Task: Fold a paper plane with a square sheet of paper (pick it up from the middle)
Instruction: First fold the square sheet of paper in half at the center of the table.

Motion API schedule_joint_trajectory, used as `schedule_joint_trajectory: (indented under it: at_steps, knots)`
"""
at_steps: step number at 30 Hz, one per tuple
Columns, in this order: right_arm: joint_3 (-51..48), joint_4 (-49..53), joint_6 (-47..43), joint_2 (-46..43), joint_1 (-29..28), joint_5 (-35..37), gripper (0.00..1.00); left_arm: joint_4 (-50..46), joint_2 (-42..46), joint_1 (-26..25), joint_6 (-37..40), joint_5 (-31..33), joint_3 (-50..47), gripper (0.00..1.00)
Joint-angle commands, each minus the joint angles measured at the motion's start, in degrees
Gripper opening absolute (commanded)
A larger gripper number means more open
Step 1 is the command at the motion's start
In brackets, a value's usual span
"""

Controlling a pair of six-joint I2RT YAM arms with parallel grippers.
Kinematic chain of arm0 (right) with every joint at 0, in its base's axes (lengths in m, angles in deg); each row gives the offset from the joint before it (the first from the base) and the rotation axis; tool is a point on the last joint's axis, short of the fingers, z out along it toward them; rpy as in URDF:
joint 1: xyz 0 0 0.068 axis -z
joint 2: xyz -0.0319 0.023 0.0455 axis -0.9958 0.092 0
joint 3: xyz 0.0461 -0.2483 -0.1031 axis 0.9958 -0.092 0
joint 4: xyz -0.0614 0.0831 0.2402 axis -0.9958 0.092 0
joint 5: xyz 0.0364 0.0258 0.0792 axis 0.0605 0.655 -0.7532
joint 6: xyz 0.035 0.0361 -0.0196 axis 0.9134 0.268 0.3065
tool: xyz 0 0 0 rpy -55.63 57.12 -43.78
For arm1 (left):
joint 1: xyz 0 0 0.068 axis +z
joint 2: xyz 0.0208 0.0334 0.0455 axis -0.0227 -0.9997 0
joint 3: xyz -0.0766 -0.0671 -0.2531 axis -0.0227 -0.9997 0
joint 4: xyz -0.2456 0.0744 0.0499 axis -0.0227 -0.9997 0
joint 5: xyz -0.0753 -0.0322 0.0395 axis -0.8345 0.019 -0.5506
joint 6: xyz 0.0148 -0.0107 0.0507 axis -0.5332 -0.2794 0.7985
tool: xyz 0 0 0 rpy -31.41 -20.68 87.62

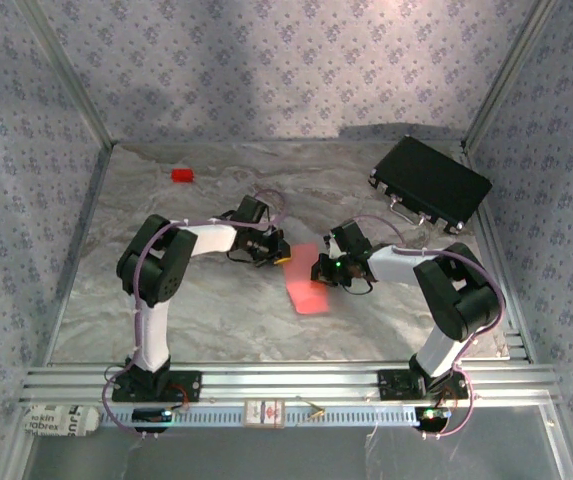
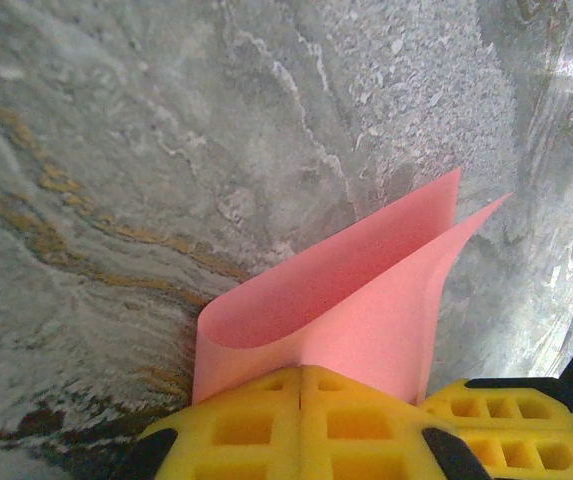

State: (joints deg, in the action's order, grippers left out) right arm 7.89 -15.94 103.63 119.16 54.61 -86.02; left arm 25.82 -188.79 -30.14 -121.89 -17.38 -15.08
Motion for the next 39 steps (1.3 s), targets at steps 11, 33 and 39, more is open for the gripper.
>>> schedule_joint_trajectory:
  at_steps: [11,33,39]
  knots:
    - [-1.79,8.39,-1.37,2.15,0.57,3.5,0.0,-4.04,-3.6,4.17,-0.37,8.74,3.85,0.0]
    - [-2.62,8.16,-4.01,1.62,0.82,2.24,0.0,-4.43,-4.74,5.82,-6.07,14.29,6.42,0.0]
    - [-2.95,7.81,-3.83,1.37,0.93,2.17,0.0,-6.54,-5.06,5.78,-5.7,14.64,8.04,0.0]
